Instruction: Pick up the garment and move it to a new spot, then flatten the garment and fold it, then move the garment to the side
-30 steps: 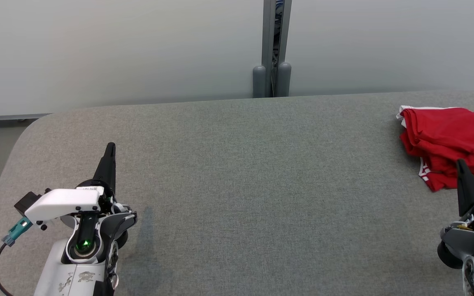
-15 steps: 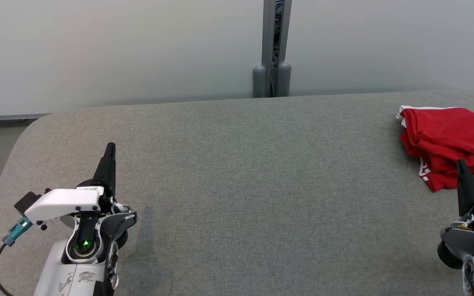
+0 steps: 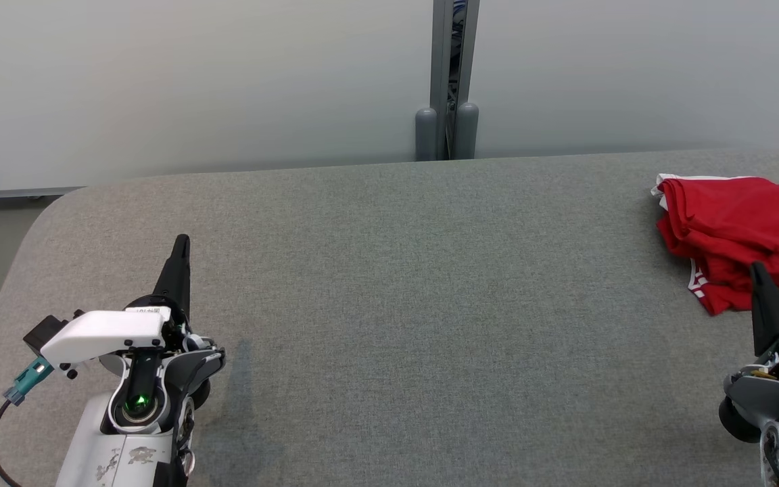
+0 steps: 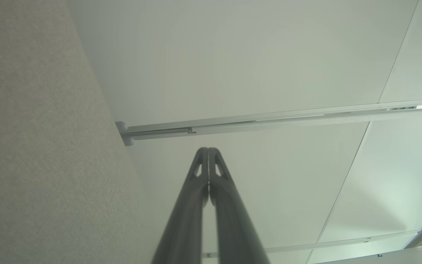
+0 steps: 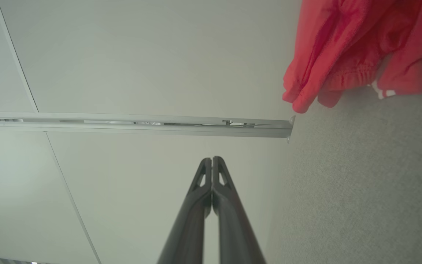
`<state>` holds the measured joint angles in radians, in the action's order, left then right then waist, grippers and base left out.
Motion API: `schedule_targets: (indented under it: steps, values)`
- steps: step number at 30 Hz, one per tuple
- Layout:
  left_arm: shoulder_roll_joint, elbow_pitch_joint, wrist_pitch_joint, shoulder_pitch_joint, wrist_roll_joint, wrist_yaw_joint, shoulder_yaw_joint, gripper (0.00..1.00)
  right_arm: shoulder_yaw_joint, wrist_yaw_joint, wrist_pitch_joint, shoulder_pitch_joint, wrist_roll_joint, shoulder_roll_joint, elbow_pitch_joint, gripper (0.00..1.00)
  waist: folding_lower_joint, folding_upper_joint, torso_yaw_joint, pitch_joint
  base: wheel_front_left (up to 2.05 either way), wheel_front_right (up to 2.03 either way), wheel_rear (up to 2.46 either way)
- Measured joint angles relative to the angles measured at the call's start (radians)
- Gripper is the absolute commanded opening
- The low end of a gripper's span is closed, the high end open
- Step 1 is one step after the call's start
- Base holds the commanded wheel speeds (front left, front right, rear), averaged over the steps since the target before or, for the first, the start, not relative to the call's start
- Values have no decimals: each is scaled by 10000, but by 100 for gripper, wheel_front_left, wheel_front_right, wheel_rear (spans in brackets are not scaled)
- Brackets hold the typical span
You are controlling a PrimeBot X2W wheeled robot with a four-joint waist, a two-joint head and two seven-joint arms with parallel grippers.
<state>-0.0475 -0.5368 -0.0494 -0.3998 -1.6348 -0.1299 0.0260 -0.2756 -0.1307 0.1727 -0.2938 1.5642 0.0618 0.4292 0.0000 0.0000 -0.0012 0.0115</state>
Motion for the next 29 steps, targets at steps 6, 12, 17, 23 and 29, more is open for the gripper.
schedule_targets:
  steps: [6,12,17,23,29]
  values:
    - [0,0,0,0,0,0,0,0,-2,0,0,0,0,0,0,0,0,0,0,0,0,0,0]
    - [0,0,0,0,0,0,0,0,0,0,0,0,0,0,0,0,0,0,0,0,0,0,0]
    - [0,0,0,0,0,0,0,0,-4,0,0,0,0,0,0,0,0,0,0,0,0,0,0]
    - [0,0,0,0,0,0,0,0,-2,2,0,0,0,0,0,0,0,0,0,0,0,0,0]
    - [0,0,0,0,0,0,0,0,-4,0,0,0,0,-2,0,0,0,0,0,0,0,0,0]
